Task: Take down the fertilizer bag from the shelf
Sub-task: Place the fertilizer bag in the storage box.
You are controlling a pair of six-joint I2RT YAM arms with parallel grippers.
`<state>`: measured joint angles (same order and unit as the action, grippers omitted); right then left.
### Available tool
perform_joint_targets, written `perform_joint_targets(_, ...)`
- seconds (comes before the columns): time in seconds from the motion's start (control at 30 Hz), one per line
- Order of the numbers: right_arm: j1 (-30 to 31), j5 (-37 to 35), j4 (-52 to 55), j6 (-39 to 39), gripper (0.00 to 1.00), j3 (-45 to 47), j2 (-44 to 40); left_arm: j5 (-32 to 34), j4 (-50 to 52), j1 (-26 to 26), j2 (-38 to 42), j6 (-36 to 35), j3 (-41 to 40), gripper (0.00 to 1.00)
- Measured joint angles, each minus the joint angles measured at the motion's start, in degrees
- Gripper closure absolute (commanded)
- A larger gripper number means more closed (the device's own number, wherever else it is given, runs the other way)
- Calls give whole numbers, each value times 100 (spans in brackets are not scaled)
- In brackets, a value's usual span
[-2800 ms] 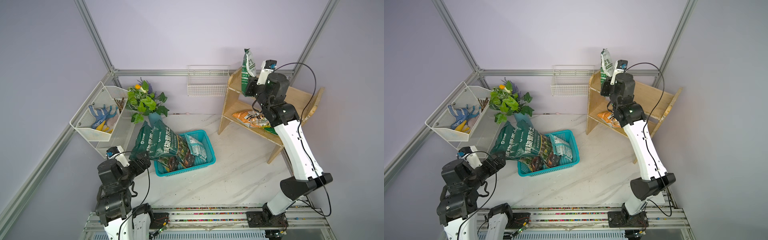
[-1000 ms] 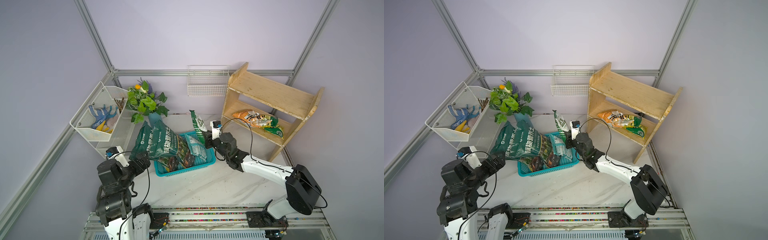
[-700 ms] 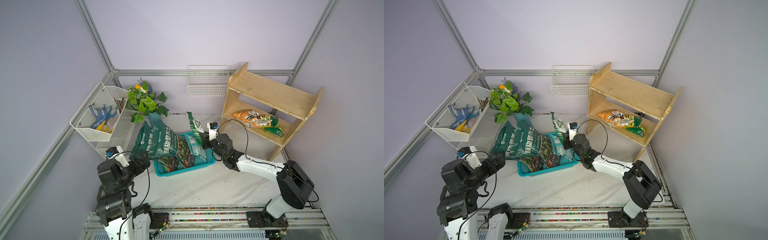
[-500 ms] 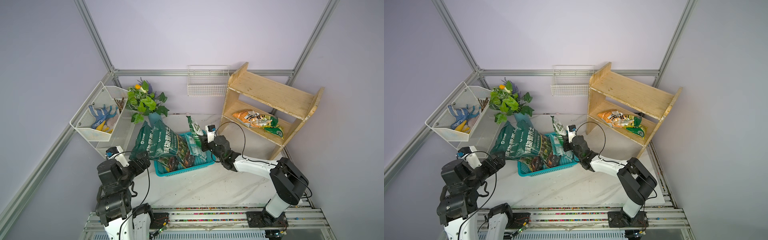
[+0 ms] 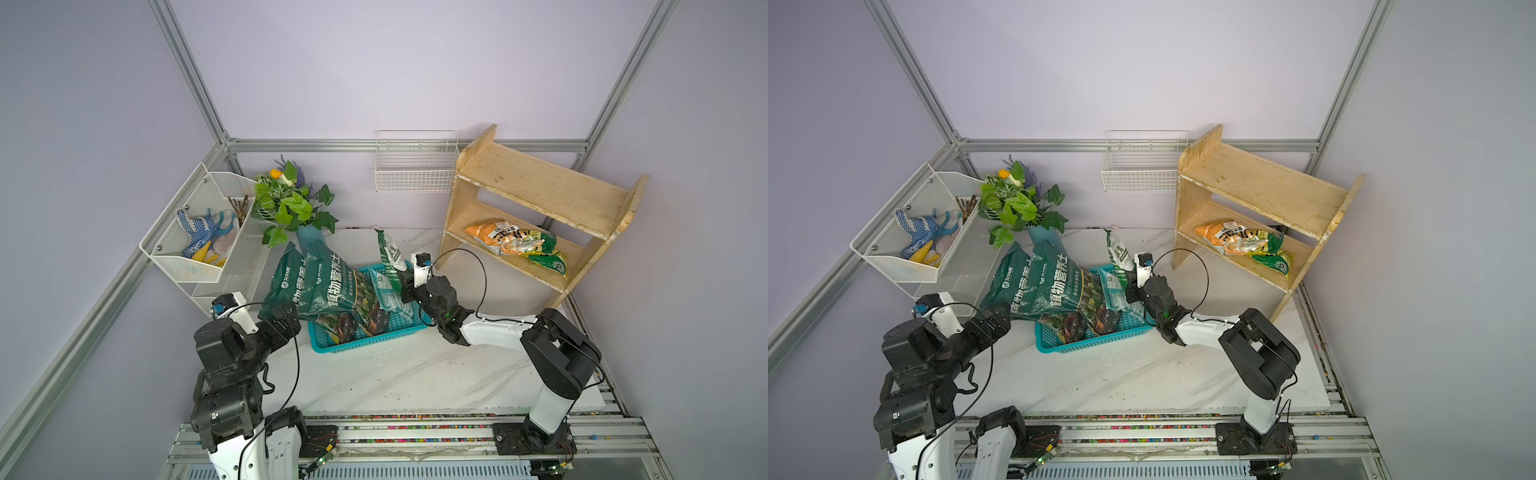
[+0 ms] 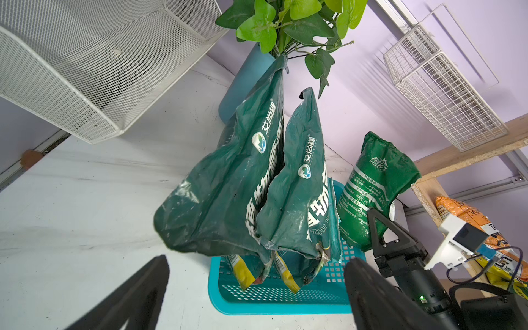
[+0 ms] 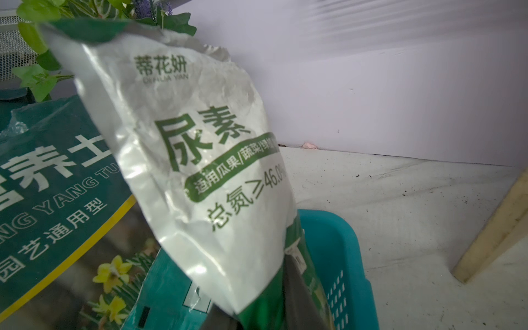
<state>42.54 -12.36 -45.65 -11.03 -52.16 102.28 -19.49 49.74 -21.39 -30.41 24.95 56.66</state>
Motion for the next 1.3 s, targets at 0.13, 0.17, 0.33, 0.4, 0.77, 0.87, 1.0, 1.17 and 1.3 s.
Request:
perform_joint_targets(0.13,7,-114,-852,133,100,315,175,0,0,0,0,0,0,0)
perform_joint_targets(0.17,7,-114,-1095,175,100,413,223,0,0,0,0,0,0,0)
perform_joint_targets(0.33,4,-195,-2232,380,100,920,444,0,0,0,0,0,0,0)
perform_joint_targets(0.4,11,-164,-2643,407,100,1145,498,0,0,-2,0,0,0,0)
perform_joint_targets(0.77,52,-214,-2068,243,100,1132,236,0,0,-4,0,0,0,0)
perform_joint_targets(0.87,61,-295,-1919,188,100,1091,201,0,0,-4,0,0,0,0)
perform_joint_targets(1.0,127,-551,-1558,247,100,920,133,0,0,-4,0,0,0,1)
perform_joint_targets(1.17,168,-643,-1220,901,100,592,205,0,0,-4,0,0,0,1)
perform_joint_targets(1.3,177,-728,-1351,1545,100,291,564,0,0,-4,0,0,0,1)
